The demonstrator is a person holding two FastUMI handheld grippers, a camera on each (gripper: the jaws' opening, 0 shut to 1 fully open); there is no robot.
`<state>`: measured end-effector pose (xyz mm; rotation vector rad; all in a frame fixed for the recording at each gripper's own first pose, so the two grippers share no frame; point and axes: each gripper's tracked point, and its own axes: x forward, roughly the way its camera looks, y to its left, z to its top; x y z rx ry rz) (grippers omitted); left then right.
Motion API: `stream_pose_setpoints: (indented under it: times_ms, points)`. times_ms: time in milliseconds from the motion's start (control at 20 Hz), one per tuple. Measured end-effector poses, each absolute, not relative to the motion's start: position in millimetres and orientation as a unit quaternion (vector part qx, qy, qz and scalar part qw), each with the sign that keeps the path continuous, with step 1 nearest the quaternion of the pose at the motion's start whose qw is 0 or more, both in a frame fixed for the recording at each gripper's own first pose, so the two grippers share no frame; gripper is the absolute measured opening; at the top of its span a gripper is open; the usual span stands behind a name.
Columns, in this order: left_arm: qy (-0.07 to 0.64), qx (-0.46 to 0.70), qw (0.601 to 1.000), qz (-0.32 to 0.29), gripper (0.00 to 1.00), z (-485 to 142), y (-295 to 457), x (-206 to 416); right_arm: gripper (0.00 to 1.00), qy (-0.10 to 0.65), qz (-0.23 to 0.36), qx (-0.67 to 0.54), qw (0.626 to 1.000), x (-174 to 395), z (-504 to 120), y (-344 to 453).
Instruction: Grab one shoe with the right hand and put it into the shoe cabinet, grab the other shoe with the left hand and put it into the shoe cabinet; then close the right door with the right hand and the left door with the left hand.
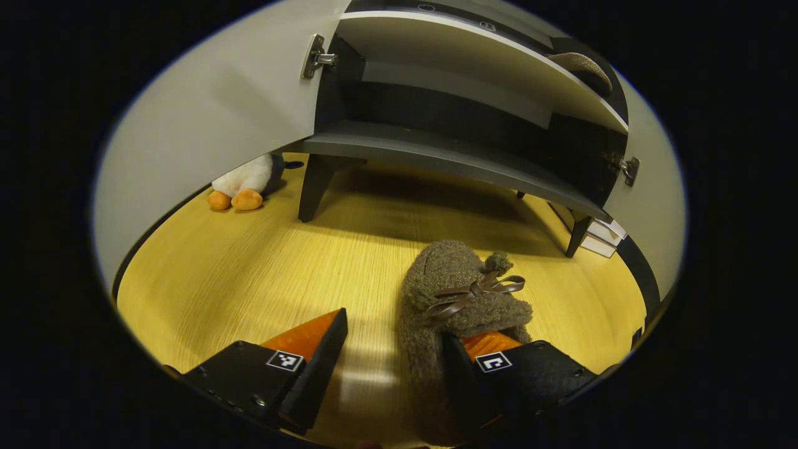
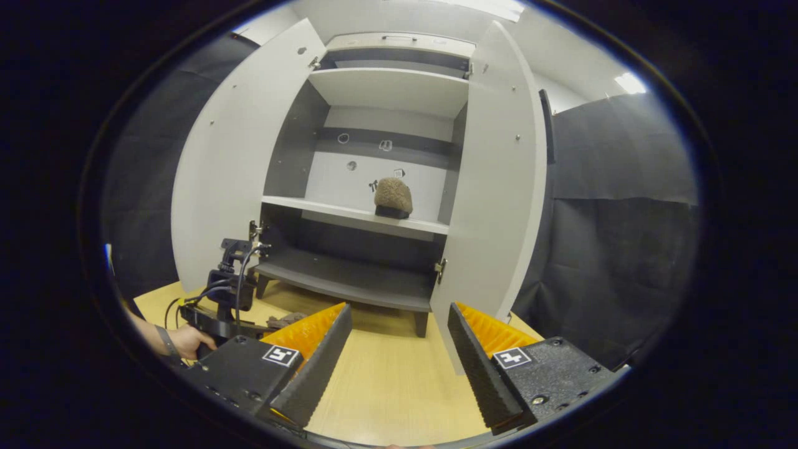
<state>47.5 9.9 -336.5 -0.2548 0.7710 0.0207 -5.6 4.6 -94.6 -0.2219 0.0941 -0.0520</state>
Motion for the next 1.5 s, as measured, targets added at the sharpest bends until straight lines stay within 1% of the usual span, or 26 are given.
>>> stream_pose_setpoints:
  times_ms: [50,100,150,200,250,300,350,450,500,550,650,800,950,1050,1250,1350,1450,1500]
  points:
    - [0.371,-0.136,0.918,0.008,0.66,-336.9,5.8,48.3,0.98,0.049,-0.027,-0.113,0.992,-3.7,-94.7,3.5]
    - [0.365,-0.144,0.920,0.010,0.71,-336.5,4.3,49.6,0.98,0.051,-0.028,-0.115,0.992,-1.5,-96.1,2.3]
    - [0.357,-0.148,0.922,0.016,0.61,-334.6,4.7,49.3,0.98,0.053,-0.028,-0.116,0.991,-0.1,-96.1,1.9]
    - [0.353,-0.151,0.923,0.018,0.57,-333.6,3.3,49.6,0.98,0.055,-0.030,-0.115,0.991,0.4,-96.2,1.1]
    - [0.347,-0.154,0.925,0.017,0.55,-333.9,1.2,52.0,0.98,0.055,-0.031,-0.113,0.992,1.0,-94.9,0.5]
    - [0.341,-0.147,0.928,0.032,0.55,-330.9,4.1,50.6,0.98,0.054,-0.032,-0.112,0.992,2.4,-93.6,0.3]
    - [0.338,-0.133,0.931,0.045,0.24,-329.0,9.7,49.4,0.98,0.053,-0.032,-0.113,0.992,2.7,-92.5,0.6]
    - [0.338,-0.131,0.931,0.040,0.05,-328.6,8.1,51.1,0.98,0.053,-0.031,-0.116,0.991,3.5,-93.1,0.6]
    - [0.340,-0.135,0.930,0.039,0.05,-327.8,9.2,49.1,0.98,0.054,-0.029,-0.115,0.991,3.5,-94.4,2.1]
    - [0.339,-0.139,0.930,0.041,0.00,-321.8,11.4,45.8,0.98,0.055,-0.026,-0.115,0.991,3.2,-95.4,4.1]
    - [0.319,-0.140,0.936,0.048,0.00,-293.2,17.3,37.1,0.98,0.056,-0.022,-0.117,0.991,4.1,-97.3,6.3]
    - [0.251,-0.130,0.959,0.023,0.00,-214.7,14.7,29.2,0.98,0.057,-0.011,-0.116,0.992,4.9,-100.4,13.0]
    - [0.192,-0.104,0.976,0.012,0.00,-128.9,16.3,39.3,0.98,0.058,0.001,-0.110,0.992,5.3,-102.4,19.9]
    - [0.155,-0.107,0.982,0.007,0.00,-73.4,13.8,56.2,0.98,0.056,0.008,-0.108,0.993,5.1,-102.1,24.1]
    - [0.077,-0.093,0.993,-0.008,0.00,22.3,6.8,112.0,0.98,0.046,0.014,-0.116,0.992,-1.2,-101.1,28.1]
    - [0.068,-0.081,0.994,-0.012,0.00,46.9,2.4,145.5,0.98,0.042,0.013,-0.115,0.992,-3.6,-98.9,28.3]
    - [0.080,-0.077,0.994,-0.010,0.00,63.6,-3.4,182.5,0.98,0.038,0.009,-0.114,0.993,-6.0,-96.0,26.2]
    - [0.094,-0.074,0.993,-0.011,0.00,60.3,-6.4,203.1,0.98,0.037,0.006,-0.112,0.993,-7.1,-95.6,24.1]
